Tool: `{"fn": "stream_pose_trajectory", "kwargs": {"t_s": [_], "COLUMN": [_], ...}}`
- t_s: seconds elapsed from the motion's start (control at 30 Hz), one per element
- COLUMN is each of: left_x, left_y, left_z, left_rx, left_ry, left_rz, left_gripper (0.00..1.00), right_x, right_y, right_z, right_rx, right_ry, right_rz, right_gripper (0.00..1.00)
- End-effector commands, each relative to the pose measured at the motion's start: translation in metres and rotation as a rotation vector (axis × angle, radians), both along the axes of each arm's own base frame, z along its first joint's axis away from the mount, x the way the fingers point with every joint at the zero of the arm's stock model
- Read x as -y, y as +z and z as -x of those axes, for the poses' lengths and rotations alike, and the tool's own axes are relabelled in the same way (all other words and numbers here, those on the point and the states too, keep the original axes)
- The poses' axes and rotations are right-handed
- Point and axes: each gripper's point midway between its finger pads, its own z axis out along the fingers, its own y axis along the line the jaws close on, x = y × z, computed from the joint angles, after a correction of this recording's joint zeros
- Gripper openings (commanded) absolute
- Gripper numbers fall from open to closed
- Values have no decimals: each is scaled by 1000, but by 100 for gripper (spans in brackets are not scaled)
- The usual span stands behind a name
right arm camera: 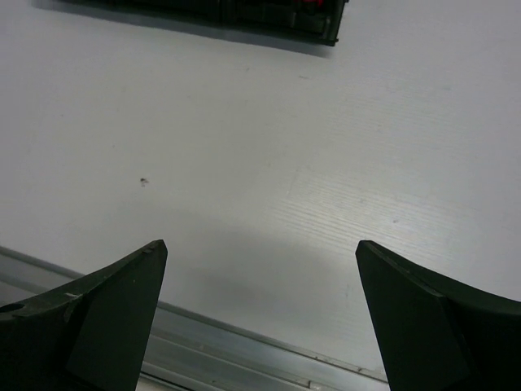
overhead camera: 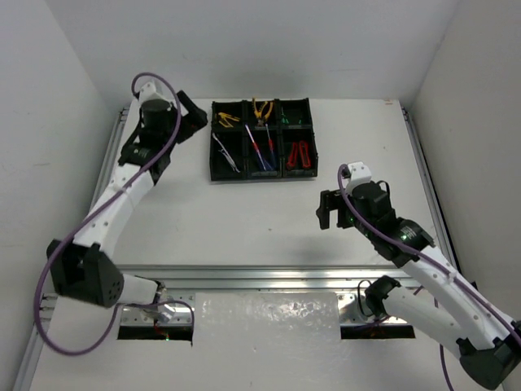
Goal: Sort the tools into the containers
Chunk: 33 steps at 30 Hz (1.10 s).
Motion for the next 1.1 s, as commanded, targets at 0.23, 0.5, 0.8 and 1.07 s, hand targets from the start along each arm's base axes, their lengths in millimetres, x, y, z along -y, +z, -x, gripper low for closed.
{"fn": "stream_pose_trajectory", "kwargs": {"t_s": [0.23, 0.5, 0.8, 1.07], "left_x": [51, 41, -4, -65], "left_y": [-45, -50, -81, -64], "left_z": [137, 176, 183, 181], "left_rx": [-74, -52, -51, -11], "left_ry": [-187, -281, -172, 62], "left_rz": [-73, -145, -363, -321], "left_gripper": [89, 91, 96, 97], "right_x": [53, 66, 73, 74], "right_y": [49, 35, 21, 18], "right_z": [18, 36, 40, 39], "right_rx": [121, 127, 106, 102], "right_ry": [-177, -179, -205, -216], "right_rz": [37, 40, 66, 64], "right_gripper": [99, 99, 99, 99]}}
